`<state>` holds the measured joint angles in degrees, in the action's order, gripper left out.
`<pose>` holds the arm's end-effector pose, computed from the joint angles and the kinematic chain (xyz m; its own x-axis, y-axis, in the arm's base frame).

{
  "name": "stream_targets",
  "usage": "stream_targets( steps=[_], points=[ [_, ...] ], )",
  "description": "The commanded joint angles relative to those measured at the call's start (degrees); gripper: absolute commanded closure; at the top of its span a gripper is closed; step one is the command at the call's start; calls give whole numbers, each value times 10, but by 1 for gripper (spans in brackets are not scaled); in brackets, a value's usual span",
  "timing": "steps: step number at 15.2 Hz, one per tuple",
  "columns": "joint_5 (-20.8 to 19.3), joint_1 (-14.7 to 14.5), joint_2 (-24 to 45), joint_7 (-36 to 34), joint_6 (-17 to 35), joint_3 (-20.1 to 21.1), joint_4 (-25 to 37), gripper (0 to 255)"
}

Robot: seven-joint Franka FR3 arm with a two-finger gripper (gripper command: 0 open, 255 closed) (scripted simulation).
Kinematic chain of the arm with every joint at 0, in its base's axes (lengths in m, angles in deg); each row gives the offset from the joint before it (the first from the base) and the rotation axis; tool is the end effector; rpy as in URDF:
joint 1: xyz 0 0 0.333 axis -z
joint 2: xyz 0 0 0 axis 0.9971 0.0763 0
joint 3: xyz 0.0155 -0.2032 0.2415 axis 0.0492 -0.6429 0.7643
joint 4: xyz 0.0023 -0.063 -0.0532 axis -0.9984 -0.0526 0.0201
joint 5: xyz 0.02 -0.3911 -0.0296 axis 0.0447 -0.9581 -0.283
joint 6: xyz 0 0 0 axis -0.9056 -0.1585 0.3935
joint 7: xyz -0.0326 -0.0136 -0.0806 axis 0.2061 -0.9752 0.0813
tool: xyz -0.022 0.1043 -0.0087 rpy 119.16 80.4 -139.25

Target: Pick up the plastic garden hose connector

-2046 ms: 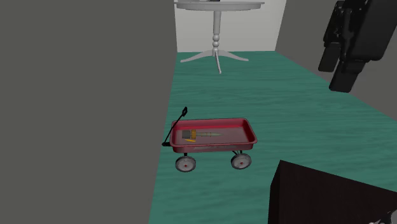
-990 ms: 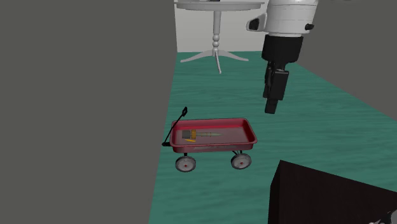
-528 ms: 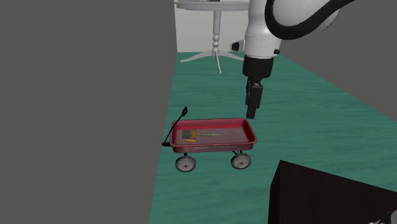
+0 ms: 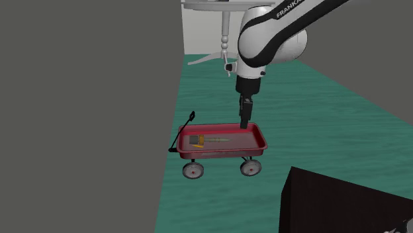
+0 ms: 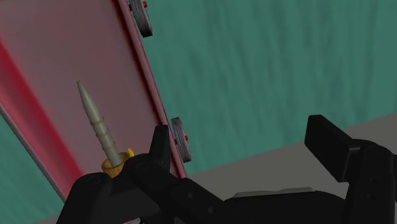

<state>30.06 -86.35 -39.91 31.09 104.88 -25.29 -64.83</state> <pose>0.4569 -0.2220 0.3449 0.9656 0.2593 0.0202 0.2599 -0.9595 -0.1084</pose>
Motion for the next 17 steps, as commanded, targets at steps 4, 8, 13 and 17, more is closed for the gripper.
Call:
stream_targets(
  steps=[4, 8, 13, 17],
  points=[
    [84, 22, 127, 105, 24, 2, 78, 0],
    [137, 57, 226, 169, 26, 24, 157, 0],
    [177, 105, 344, 221, 15, 56, 275, 0],
    [192, 141, 441, 245, -4, 80, 387, 0]
  ],
)
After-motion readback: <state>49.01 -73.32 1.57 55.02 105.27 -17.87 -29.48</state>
